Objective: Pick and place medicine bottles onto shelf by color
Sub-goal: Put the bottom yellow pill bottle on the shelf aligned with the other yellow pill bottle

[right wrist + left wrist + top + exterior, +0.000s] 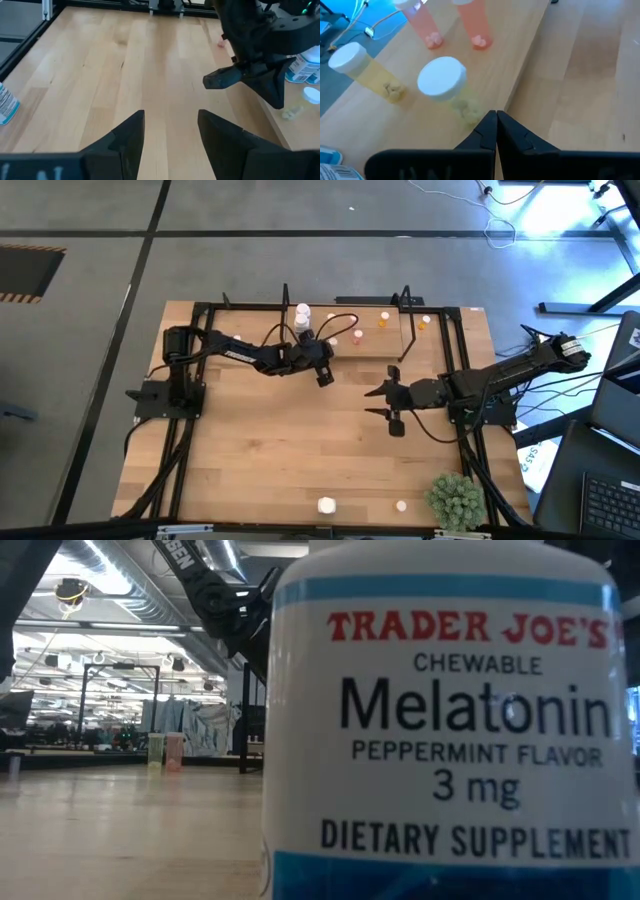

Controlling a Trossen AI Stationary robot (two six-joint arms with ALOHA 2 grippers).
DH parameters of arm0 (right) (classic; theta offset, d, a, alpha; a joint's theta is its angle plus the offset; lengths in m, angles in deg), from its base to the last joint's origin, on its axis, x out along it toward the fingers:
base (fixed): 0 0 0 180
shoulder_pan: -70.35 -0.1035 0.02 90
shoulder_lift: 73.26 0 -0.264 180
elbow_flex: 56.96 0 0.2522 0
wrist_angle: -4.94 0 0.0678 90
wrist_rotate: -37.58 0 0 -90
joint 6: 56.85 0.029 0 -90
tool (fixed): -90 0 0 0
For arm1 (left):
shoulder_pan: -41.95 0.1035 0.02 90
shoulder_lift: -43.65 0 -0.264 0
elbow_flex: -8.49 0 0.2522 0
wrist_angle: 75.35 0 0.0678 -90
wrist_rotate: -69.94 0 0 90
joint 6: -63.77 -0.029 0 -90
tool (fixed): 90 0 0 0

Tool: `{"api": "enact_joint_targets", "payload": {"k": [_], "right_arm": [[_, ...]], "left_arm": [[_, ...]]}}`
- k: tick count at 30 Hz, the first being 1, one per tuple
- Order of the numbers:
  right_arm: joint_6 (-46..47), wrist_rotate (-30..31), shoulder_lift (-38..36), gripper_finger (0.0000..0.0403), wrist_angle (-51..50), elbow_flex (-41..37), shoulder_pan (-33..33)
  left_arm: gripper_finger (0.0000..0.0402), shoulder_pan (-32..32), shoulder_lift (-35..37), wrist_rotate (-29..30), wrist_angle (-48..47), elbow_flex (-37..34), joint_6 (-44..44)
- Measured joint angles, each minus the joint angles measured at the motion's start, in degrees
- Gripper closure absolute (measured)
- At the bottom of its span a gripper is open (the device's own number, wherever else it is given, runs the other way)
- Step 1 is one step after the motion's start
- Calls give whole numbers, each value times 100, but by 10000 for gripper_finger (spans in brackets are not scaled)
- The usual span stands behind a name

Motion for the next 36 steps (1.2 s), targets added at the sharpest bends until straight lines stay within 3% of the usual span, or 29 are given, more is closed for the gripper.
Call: {"api": "enact_joint_targets", "payload": {"k": [11,18,31,36], "right_arm": [[-1,1,2,215,0,0,-2],[2,2,2,215,9,0,-2],[3,3,2,215,35,0,4],[4,4,2,215,33,0,4]], "left_arm": [[402,75,-154,-316,-5,2,253],[402,1,-515,-224,347,-4,311],[402,-183,-529,-59,485,-4,330],[402,-255,-514,480,498,-4,444]]}}
